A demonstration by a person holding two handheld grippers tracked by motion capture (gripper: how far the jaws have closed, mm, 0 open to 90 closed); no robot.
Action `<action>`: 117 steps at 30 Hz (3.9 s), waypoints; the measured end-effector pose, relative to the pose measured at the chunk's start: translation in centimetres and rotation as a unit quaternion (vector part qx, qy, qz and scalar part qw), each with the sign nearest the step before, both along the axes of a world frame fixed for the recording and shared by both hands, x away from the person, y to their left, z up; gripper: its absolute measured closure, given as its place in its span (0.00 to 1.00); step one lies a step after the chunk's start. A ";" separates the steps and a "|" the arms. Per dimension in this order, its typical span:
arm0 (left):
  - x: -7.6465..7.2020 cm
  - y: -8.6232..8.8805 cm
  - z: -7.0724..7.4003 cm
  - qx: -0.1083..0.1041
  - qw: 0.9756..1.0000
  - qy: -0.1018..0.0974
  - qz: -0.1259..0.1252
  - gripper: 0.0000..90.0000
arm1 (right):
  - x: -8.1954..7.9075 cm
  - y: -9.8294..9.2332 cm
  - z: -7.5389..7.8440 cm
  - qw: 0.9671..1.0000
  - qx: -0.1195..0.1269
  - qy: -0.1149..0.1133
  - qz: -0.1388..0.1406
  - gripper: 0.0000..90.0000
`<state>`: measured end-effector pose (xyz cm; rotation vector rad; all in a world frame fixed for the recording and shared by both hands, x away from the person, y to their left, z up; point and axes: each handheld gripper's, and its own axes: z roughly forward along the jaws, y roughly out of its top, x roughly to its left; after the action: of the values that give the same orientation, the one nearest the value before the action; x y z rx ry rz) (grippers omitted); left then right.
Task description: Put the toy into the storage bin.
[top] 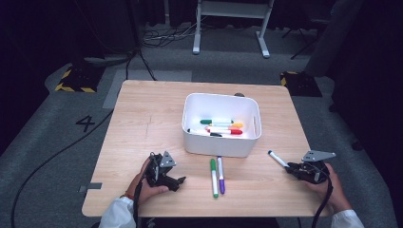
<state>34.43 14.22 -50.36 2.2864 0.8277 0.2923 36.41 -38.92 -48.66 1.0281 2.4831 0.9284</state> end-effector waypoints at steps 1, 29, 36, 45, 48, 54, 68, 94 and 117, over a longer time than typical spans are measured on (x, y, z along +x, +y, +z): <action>0.0 0.0 0.0 0.000 1.000 0.000 0.000 0.09 | 0.0 0.0 0.1 1.000 0.003 -0.001 0.003 0.83; 0.0 0.0 0.0 0.000 1.000 0.000 0.000 0.09 | 2.1 4.6 14.0 0.985 0.043 -0.155 0.065 0.83; 0.0 0.0 0.0 0.000 1.000 0.000 0.000 0.09 | 3.6 7.1 15.8 0.980 0.056 -0.160 0.103 0.83; 0.0 0.0 0.0 0.000 1.000 0.000 0.000 0.09 | 6.5 13.2 16.4 0.976 0.041 -0.136 0.166 0.83; 0.0 0.0 0.0 -0.001 1.000 0.000 0.000 0.09 | 7.3 15.2 16.1 0.975 0.033 -0.123 0.183 0.83; 0.0 0.0 0.0 -0.002 1.000 0.000 0.001 0.09 | 8.5 18.3 15.3 0.972 0.022 -0.099 0.210 0.83; 0.0 0.0 0.0 0.000 1.000 0.000 0.000 0.09 | 10.1 22.4 12.7 0.966 -0.045 -0.015 0.256 0.83; 0.0 0.0 0.0 -0.001 1.000 0.000 -0.001 0.09 | 9.5 21.4 13.1 0.976 -0.030 -0.031 0.214 0.68; 0.0 0.0 0.0 0.000 1.000 0.000 0.000 0.09 | -0.3 15.4 13.6 0.972 0.083 -0.129 0.177 0.36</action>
<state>34.44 14.23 -50.36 2.2865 0.8269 0.2909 36.12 -23.53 -35.10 0.4704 2.4348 1.3029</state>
